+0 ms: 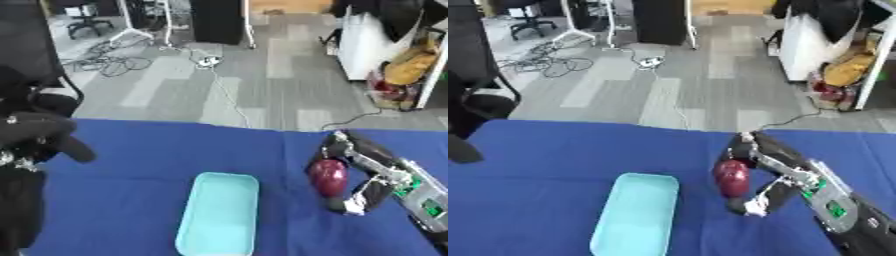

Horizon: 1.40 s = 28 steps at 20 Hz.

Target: Pick up objects on the table and place them in the box.

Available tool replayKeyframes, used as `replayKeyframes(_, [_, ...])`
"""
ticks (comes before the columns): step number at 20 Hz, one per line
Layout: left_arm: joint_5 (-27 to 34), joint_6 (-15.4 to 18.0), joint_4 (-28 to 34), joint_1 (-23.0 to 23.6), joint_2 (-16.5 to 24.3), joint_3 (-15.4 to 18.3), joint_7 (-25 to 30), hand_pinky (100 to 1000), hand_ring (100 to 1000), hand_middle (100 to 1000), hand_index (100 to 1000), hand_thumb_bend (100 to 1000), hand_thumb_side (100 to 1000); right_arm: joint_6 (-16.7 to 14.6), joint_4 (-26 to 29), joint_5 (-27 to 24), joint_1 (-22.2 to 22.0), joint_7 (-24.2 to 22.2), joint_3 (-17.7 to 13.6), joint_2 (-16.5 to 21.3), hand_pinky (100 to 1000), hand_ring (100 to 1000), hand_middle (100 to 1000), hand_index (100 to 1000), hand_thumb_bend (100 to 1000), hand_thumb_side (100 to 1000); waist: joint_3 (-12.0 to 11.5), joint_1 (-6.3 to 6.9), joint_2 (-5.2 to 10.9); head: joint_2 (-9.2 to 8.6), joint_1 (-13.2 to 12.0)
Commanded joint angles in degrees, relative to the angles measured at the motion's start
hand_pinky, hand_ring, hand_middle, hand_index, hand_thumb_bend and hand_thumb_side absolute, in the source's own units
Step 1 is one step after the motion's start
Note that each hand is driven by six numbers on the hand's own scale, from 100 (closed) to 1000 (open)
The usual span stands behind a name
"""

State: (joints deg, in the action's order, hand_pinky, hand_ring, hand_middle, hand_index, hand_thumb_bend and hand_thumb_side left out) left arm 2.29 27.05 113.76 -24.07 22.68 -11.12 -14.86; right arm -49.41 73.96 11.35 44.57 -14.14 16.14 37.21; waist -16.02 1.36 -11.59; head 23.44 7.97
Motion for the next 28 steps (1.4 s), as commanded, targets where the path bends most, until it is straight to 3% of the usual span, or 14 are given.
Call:
replayKeyframes(1, [0.14,0.1,0.84,-1.11,0.6,0.49,-0.35,449,484,609,724,428,803,-2.56,0.97,-2.4,1.43,-5.31,-0.22,0.11,100,100,100,291,156,700,-0.25,-0.02,0.82,0.31,-0.44])
replayKeyframes(7, [0.28,0.28,0.84,-1.51,0.24,0.55,-0.59,450,485,610,724,427,804,-2.56,-2.29,-1.27,2.03,-7.06,-1.98,-2.81,100,100,100,288,145,704,-0.62,0.05,0.73,2.07,0.65])
replayKeyframes(13, [0.44,0.65,0.84,-1.6,-0.13,0.48,-0.43,450,485,609,724,428,804,-2.56,-7.59,7.62,3.76,-1.89,-3.31,-6.21,100,100,100,285,142,705,-0.8,0.41,0.37,2.44,4.99])
replayKeyframes(17, [0.45,0.89,0.84,-1.73,-0.34,0.55,-0.42,451,486,610,724,427,806,-2.56,-9.31,12.71,4.43,1.79,-2.43,-7.92,100,100,100,288,141,706,-0.85,0.67,0.14,2.14,6.17])
replayKeyframes(28, [1.14,1.33,0.84,-3.69,-1.96,0.21,-0.06,453,487,611,724,425,805,-2.56,-10.44,18.02,6.03,6.28,-1.08,-9.61,100,100,100,291,136,715,-2.49,0.54,-1.3,1.77,10.22])
